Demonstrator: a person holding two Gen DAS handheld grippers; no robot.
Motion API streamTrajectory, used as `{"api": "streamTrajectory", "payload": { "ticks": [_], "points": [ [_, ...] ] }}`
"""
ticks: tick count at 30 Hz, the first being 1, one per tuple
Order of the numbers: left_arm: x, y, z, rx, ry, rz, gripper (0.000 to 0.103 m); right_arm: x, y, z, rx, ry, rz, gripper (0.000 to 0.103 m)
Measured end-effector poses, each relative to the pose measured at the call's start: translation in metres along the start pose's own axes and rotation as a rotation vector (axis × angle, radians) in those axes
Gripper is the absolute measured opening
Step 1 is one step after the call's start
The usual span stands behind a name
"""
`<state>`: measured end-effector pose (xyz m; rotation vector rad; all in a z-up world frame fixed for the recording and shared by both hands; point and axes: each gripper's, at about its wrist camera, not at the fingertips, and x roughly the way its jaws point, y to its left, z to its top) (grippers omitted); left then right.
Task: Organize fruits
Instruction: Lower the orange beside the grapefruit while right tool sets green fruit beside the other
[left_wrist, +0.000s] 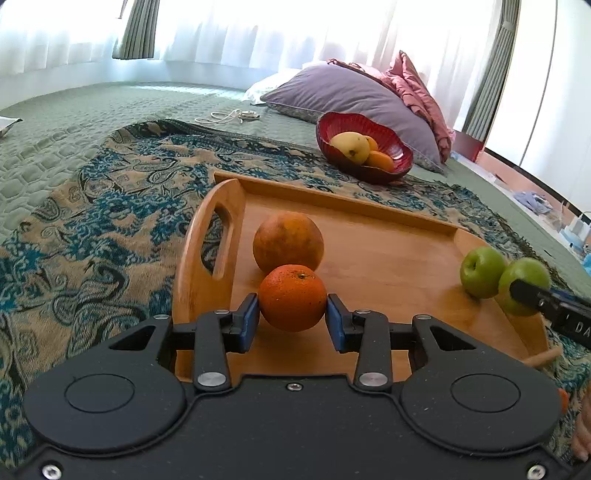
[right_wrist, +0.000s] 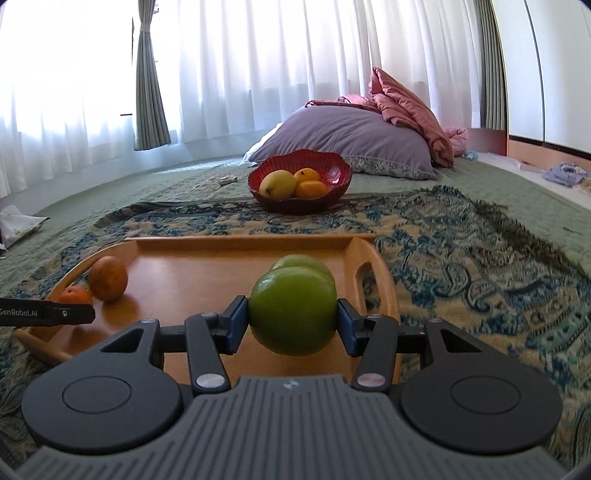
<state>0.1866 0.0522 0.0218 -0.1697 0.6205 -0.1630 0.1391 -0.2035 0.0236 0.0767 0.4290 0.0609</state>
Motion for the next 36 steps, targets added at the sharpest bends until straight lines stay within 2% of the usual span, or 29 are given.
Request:
{"api": "streamTrajectory", "payload": {
  "ticks": [10, 18, 24, 36],
  "points": [
    [0.018, 0.000, 0.007, 0.000, 0.004, 0.016, 0.037, 0.021, 0.002, 0.027, -0.012, -0.013, -0.009, 0.054],
    [0.017, -0.004, 0.004, 0.036, -0.001, 0.021, 0.037, 0.009, -0.001, 0.009, 0.013, -0.008, 0.011, 0.054],
    [0.016, -0.005, 0.003, 0.037, -0.001, 0.023, 0.037, 0.004, 0.003, -0.004, -0.026, 0.017, 0.007, 0.055],
    [0.015, -0.005, 0.002, 0.040, -0.001, 0.023, 0.037, 0.019, 0.003, -0.002, -0.033, 0.061, -0.011, 0.055]
  ]
}}
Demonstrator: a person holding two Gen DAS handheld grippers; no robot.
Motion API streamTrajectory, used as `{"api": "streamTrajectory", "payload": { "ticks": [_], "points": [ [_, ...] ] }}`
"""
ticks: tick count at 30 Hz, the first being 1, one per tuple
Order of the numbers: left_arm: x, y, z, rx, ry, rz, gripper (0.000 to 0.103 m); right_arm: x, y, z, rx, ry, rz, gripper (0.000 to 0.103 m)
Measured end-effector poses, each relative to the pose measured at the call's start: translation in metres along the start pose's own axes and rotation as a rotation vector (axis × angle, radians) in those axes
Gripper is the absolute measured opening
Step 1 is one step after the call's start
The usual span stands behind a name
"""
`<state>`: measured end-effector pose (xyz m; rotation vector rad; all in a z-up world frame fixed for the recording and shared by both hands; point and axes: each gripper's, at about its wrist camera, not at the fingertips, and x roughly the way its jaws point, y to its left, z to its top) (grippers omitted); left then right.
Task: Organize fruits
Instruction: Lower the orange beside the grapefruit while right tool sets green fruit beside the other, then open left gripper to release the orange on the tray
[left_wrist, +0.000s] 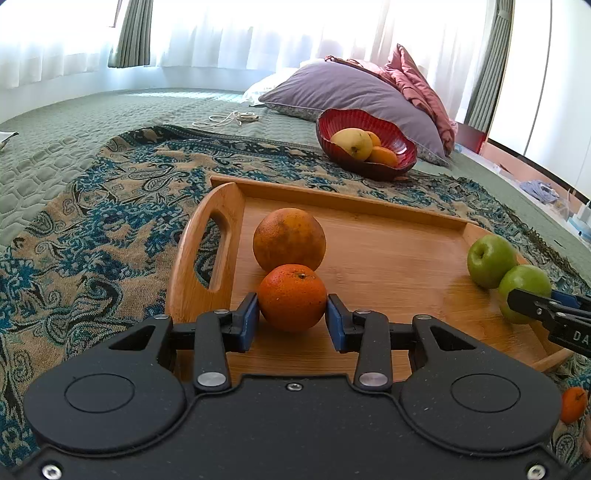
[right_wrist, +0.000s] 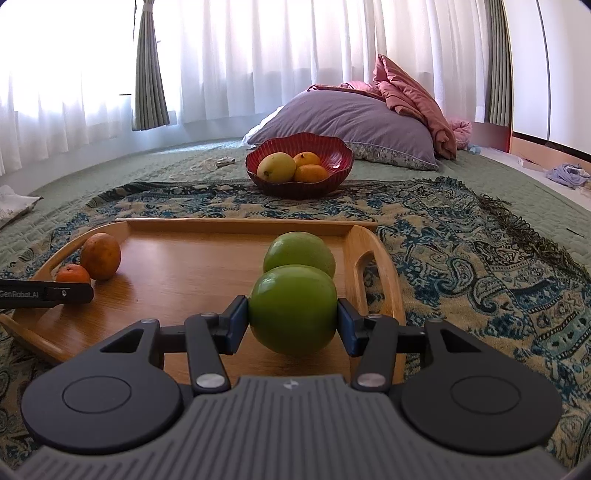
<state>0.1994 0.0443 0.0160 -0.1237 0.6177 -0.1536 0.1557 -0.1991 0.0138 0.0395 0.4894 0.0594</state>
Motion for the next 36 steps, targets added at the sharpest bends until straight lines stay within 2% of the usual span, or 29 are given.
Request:
{"api": "streamTrajectory", "payload": {
  "ticks": [9, 28, 31, 36],
  "points": [
    [0.000, 0.000, -0.001, 0.002, -0.001, 0.002, 0.037, 0.017, 0.004, 0.009, -0.040, 0.017, -0.020, 0.055],
    [-0.001, 0.000, -0.001, -0.002, 0.004, 0.002, 0.037, 0.024, 0.001, 0.014, -0.010, 0.041, -0.022, 0.058],
    [-0.003, 0.000, -0.001, -0.003, -0.001, -0.004, 0.047, 0.022, 0.000, 0.013, -0.007, 0.045, -0.014, 0.068],
    [-0.011, 0.000, -0.004, 0.004, -0.008, -0.012, 0.055, 0.016, 0.000, 0.008, -0.023, 0.050, 0.000, 0.074]
  ]
}}
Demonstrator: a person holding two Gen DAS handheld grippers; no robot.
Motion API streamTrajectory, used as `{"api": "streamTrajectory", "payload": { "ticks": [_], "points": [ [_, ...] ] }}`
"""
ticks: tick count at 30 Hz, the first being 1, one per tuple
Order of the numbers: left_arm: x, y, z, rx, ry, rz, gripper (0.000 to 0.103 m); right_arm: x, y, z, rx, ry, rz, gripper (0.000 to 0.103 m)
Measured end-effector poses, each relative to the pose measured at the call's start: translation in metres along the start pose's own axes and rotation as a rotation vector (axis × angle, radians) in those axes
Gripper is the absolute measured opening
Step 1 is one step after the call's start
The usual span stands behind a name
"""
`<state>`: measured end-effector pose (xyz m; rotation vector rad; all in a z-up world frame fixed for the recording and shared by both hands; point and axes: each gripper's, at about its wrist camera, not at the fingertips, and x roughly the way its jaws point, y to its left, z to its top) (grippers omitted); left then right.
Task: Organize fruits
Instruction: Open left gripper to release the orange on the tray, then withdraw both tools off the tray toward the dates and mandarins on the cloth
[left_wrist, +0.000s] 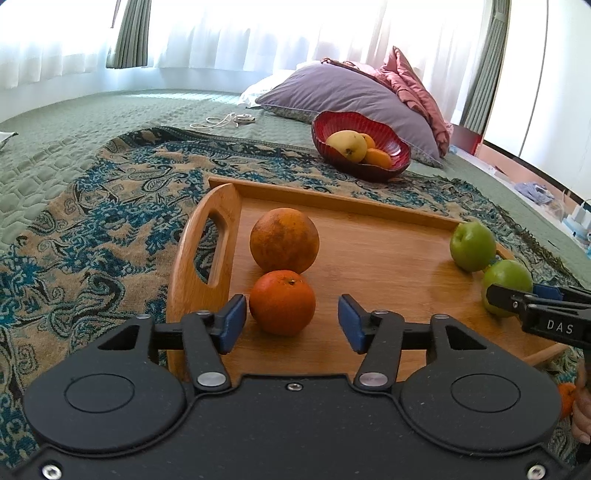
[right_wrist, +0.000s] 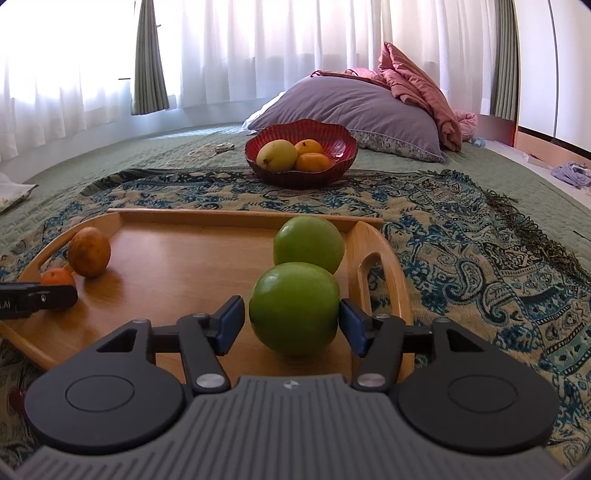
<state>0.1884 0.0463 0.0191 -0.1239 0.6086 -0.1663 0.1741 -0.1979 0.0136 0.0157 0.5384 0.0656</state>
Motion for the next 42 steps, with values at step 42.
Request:
{"api": "streamTrajectory", "payload": {
  "ticks": [42],
  "points": [
    [-0.080, -0.027, -0.054, 0.131, -0.062, -0.047, 0.085, -0.077, 0.004, -0.045, -0.029, -0.092, 0.076, 0.088]
  ]
}}
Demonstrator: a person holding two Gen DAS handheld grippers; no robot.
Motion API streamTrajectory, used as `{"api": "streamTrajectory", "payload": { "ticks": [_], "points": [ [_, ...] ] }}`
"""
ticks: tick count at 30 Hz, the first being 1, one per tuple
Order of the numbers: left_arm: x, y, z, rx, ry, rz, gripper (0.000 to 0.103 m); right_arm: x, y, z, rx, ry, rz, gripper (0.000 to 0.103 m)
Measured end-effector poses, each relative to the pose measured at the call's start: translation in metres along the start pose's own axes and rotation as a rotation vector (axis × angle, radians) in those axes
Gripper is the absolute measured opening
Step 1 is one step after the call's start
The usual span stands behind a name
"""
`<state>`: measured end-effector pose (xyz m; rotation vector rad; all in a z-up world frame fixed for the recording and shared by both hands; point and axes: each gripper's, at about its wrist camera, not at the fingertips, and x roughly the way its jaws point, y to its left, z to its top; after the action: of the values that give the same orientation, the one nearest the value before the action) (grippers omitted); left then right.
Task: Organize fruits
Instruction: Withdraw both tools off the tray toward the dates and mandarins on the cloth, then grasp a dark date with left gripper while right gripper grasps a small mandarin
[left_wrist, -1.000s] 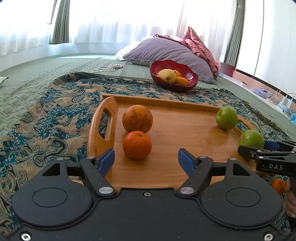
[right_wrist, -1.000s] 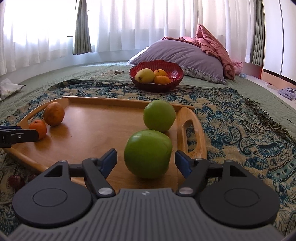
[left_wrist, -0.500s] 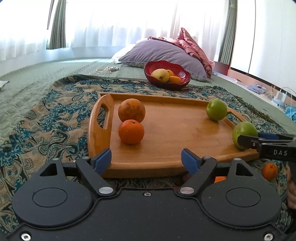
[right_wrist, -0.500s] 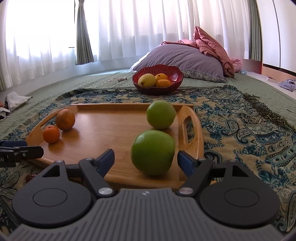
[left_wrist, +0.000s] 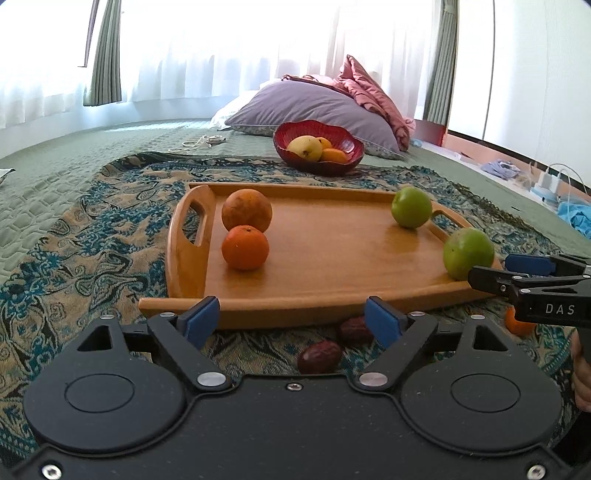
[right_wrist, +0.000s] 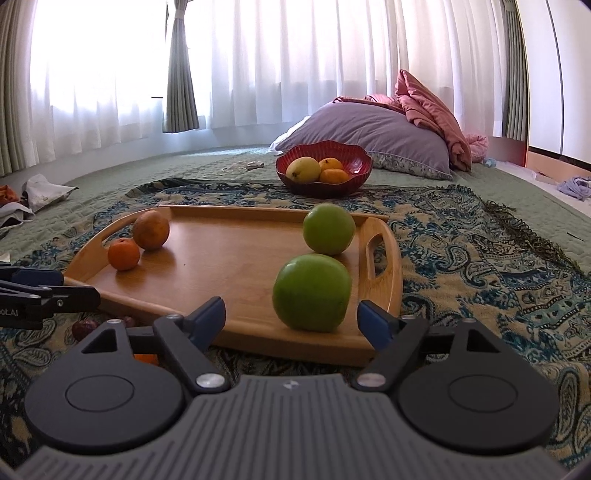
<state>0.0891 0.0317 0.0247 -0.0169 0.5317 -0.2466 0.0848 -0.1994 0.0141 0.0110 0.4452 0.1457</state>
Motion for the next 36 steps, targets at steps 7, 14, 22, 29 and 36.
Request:
{"api": "streamTrajectory", "payload": {
  "ticks": [7, 14, 22, 29, 36],
  "points": [
    [-0.005, -0.005, -0.013, 0.012, 0.014, 0.000, 0.086, -0.011, 0.007, -0.011, -0.039, -0.005, -0.007, 0.089],
    [-0.008, -0.007, -0.021, 0.015, 0.030, -0.002, 0.086, -0.018, 0.011, -0.022, -0.040, 0.001, -0.019, 0.089],
    [-0.013, -0.010, -0.024, 0.018, 0.027, -0.019, 0.075, -0.023, 0.007, -0.034, -0.032, 0.010, -0.043, 0.090],
    [-0.011, -0.014, -0.023, 0.004, 0.043, -0.045, 0.052, -0.031, 0.007, -0.038, -0.045, 0.000, -0.058, 0.090],
    [-0.010, -0.019, -0.024, 0.014, 0.048, -0.052, 0.044, -0.035, 0.005, -0.041, -0.041, 0.003, -0.070, 0.090]
  ]
}}
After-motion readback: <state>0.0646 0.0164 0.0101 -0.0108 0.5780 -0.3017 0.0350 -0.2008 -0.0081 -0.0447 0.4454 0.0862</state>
